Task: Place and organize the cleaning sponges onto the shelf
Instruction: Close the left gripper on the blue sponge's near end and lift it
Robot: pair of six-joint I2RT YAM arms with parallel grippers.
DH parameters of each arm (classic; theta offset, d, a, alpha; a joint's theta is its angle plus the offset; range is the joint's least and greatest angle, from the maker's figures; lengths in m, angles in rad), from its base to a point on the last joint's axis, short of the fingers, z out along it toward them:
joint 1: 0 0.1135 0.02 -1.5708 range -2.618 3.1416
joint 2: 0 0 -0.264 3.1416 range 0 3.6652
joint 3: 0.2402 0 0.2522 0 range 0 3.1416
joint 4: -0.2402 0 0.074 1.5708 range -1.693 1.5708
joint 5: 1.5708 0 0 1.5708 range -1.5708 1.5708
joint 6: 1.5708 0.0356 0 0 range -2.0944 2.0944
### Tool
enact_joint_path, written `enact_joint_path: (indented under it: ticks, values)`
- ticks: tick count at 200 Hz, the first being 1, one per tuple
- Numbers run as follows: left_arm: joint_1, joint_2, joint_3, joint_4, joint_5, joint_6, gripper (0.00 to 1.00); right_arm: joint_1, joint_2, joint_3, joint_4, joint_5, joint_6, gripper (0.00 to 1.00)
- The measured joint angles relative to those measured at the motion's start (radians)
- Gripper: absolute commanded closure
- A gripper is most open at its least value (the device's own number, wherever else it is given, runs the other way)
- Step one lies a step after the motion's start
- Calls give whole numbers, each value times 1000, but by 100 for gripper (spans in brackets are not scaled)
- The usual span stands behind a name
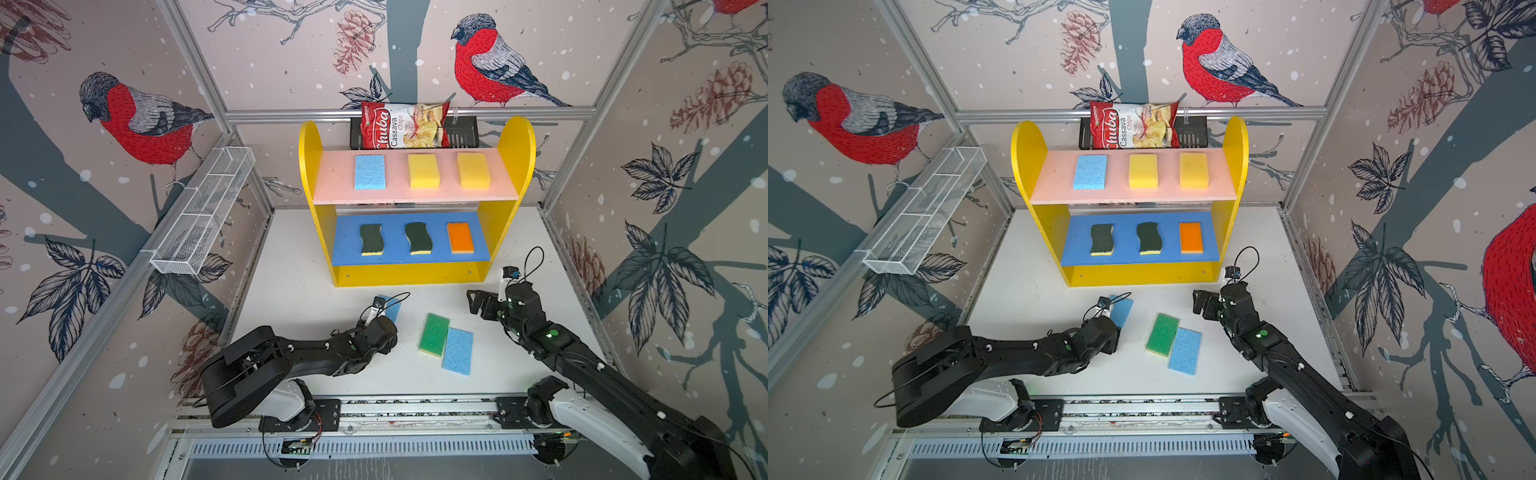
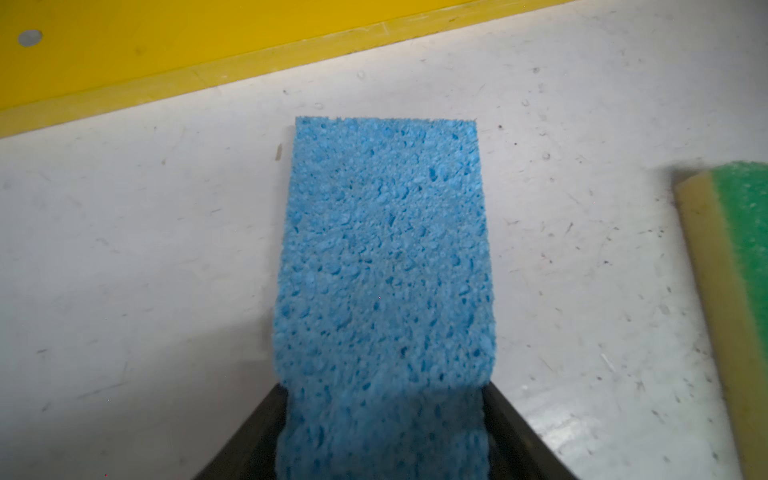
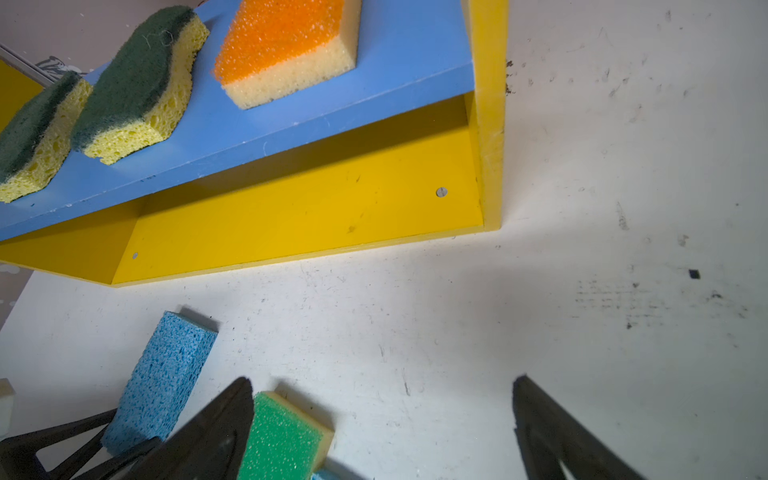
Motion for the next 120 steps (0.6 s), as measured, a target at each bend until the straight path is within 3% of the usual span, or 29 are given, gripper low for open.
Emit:
enact_joint_path:
  ticks: [50,86,120]
  values:
    - [-1,-50,-58,14,-36,-109,32,0,43,14,6,-31,0,4]
    - [-14,-34,-52,27,-37,-136,14,0,48,14,7,-37,1,4]
    - [-32,0,-15,2,-55,-137,9,0,44,14,7,-39,1,4]
